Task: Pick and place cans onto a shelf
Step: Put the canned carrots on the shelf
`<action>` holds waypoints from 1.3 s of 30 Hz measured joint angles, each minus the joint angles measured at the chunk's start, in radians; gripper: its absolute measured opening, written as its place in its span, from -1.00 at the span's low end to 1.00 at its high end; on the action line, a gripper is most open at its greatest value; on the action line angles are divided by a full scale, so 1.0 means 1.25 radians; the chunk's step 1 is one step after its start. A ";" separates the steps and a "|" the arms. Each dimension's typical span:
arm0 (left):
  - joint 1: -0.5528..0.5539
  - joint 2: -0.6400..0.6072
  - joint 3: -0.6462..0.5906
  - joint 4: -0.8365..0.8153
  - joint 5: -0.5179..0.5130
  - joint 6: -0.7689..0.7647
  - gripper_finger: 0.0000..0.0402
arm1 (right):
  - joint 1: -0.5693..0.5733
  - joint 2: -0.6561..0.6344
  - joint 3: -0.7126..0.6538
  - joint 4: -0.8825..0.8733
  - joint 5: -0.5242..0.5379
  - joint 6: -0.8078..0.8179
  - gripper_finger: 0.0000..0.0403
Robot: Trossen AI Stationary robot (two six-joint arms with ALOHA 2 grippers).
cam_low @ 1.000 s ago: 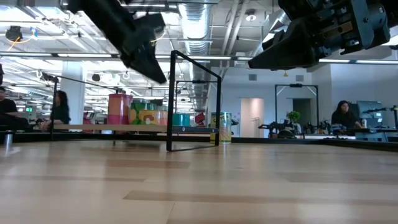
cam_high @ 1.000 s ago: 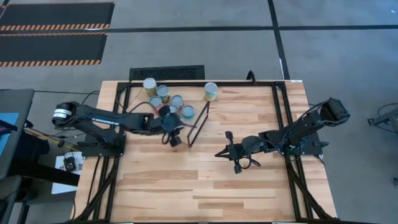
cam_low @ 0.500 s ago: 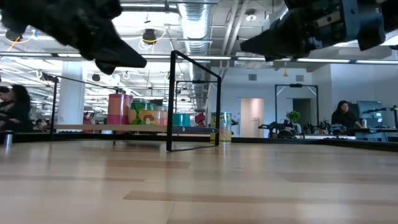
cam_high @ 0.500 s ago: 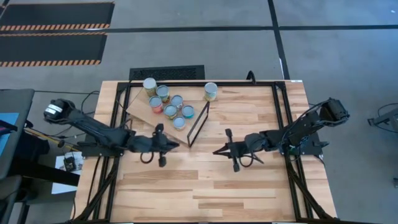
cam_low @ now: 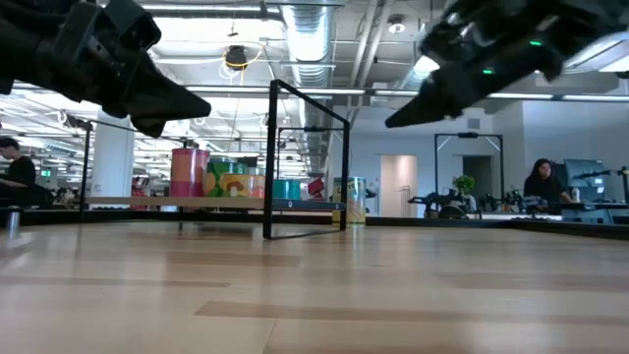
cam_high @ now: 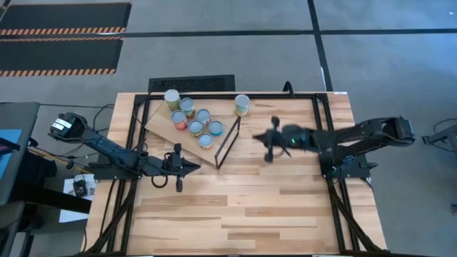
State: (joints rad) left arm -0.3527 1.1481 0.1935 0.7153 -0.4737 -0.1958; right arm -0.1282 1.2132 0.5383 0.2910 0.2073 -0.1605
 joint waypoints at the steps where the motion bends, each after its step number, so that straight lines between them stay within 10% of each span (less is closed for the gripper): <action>1: 0.000 0.000 -0.002 0.002 -0.008 0.000 -1.00 | -0.029 0.004 0.026 -0.043 -0.001 -0.021 -0.89; 19: -0.002 0.000 -0.002 0.001 -0.011 -0.003 -1.00 | -0.315 0.351 0.370 -0.214 -0.084 -0.308 -0.04; 39: -0.002 0.000 -0.002 -0.010 -0.001 0.007 -1.00 | -0.340 0.522 0.592 -0.453 -0.095 -0.342 -0.68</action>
State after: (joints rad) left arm -0.3550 1.1484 0.1905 0.7029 -0.4747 -0.1871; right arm -0.5533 1.8656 1.2784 -0.2758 0.0887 -0.5884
